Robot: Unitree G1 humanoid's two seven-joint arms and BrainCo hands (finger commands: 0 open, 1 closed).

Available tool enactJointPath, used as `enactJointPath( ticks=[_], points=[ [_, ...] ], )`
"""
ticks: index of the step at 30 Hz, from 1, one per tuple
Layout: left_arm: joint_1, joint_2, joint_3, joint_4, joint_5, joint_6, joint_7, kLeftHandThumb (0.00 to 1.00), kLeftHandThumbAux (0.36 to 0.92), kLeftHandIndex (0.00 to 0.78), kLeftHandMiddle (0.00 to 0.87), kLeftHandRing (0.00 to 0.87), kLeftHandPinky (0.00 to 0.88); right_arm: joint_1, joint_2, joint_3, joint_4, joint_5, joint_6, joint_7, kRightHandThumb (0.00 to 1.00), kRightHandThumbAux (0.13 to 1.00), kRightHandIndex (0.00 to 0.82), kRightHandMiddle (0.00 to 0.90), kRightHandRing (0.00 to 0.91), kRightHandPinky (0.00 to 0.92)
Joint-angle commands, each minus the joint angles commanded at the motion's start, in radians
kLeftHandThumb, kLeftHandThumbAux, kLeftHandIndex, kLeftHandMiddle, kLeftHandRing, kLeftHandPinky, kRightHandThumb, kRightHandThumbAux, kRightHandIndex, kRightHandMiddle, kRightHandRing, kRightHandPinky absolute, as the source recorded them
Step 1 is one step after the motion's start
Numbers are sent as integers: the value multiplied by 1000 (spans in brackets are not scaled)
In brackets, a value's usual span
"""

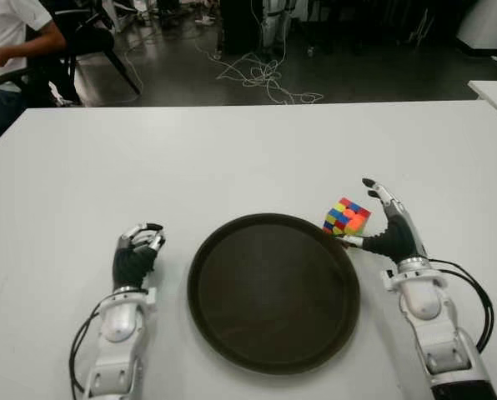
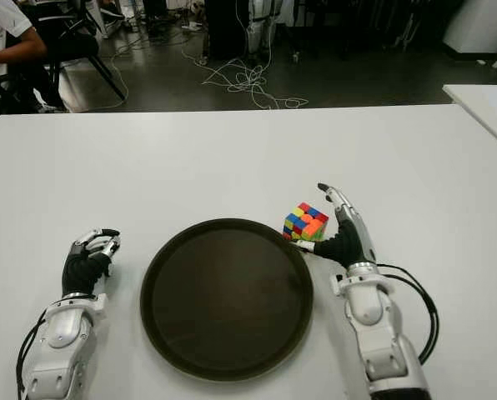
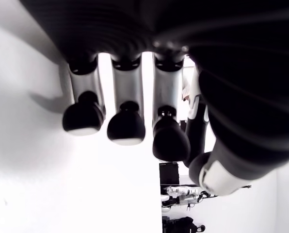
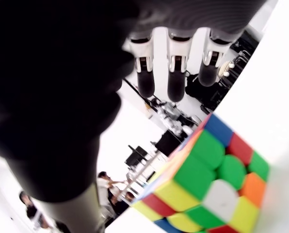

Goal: Pick up the Rubik's Cube and put it in the plate

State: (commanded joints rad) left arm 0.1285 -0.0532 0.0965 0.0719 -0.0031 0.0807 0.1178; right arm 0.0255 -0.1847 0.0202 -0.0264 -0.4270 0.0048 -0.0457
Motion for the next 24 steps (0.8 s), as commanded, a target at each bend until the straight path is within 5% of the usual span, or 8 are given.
enactJointPath(
  ticks=[24],
  points=[
    [2, -2, -2, -9, -5, 10, -5, 710, 704, 443, 830, 834, 825, -39, -52, 63, -79, -43, 218, 112, 0, 922, 92, 88, 59, 52]
  ],
)
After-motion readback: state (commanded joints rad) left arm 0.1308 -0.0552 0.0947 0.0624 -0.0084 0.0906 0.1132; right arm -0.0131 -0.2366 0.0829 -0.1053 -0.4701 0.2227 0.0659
